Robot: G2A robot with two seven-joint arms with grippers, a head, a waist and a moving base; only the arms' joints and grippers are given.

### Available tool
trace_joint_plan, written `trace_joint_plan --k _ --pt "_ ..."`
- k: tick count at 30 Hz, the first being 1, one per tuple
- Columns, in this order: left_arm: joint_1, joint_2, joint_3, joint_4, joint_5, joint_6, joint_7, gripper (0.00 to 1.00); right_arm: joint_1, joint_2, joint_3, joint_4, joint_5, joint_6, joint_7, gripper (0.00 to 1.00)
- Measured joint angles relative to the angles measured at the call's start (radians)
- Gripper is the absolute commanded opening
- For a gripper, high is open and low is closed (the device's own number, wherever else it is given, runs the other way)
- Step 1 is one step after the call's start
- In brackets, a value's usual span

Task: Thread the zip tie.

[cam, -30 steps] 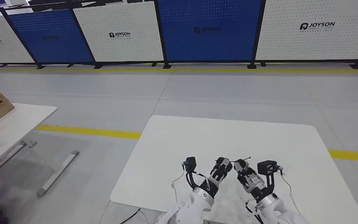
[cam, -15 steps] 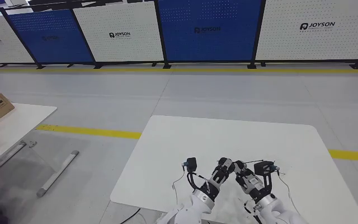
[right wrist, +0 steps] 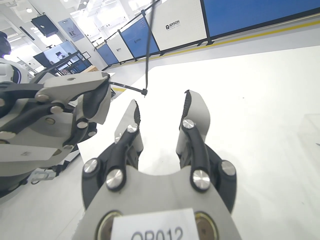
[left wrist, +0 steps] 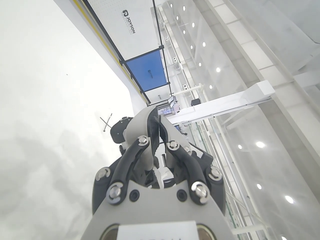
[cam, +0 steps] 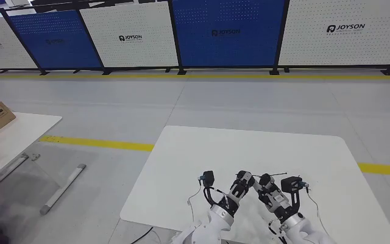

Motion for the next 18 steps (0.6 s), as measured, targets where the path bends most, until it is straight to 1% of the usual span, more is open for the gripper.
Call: trace_joint_plan --k 2,3,6,9,13,14,15,16,18 --pt "0.000 0.000 0.001 0.000 0.002 0.001 0.000 0.00 0.001 0.000 -0.001 -0.002 0.001 0.001 -0.002 0.29" --pt "0.001 0.000 0.001 0.000 0.003 0.001 0.000 0.00 0.001 0.000 -0.001 -0.002 0.000 0.001 -0.003 0.29" --pt "0.003 0.000 0.003 0.001 0.007 0.001 0.002 0.00 0.001 -0.001 0.000 -0.006 0.000 0.003 -0.008 0.25" --pt "0.005 0.001 0.004 0.004 0.013 0.000 0.004 0.00 0.001 0.000 0.001 -0.008 0.003 0.003 -0.010 0.26" --pt "0.002 0.000 0.006 0.010 0.016 0.001 0.007 0.00 0.000 0.000 0.002 -0.009 0.004 0.002 -0.011 0.24" --pt "0.002 0.000 0.007 0.011 0.016 0.002 0.007 0.00 0.000 0.000 0.002 -0.009 0.005 0.002 -0.011 0.22" --pt "0.001 -0.001 0.008 0.013 0.017 0.002 0.007 0.00 0.000 0.000 0.003 -0.009 0.006 0.002 -0.011 0.18" --pt "0.000 -0.001 0.009 0.014 0.018 0.003 0.007 0.00 0.000 0.000 0.003 -0.009 0.007 0.002 -0.011 0.10" --pt "-0.001 -0.001 0.011 0.016 0.020 0.004 0.008 0.00 0.001 0.000 0.004 -0.007 0.009 0.001 -0.012 0.07"
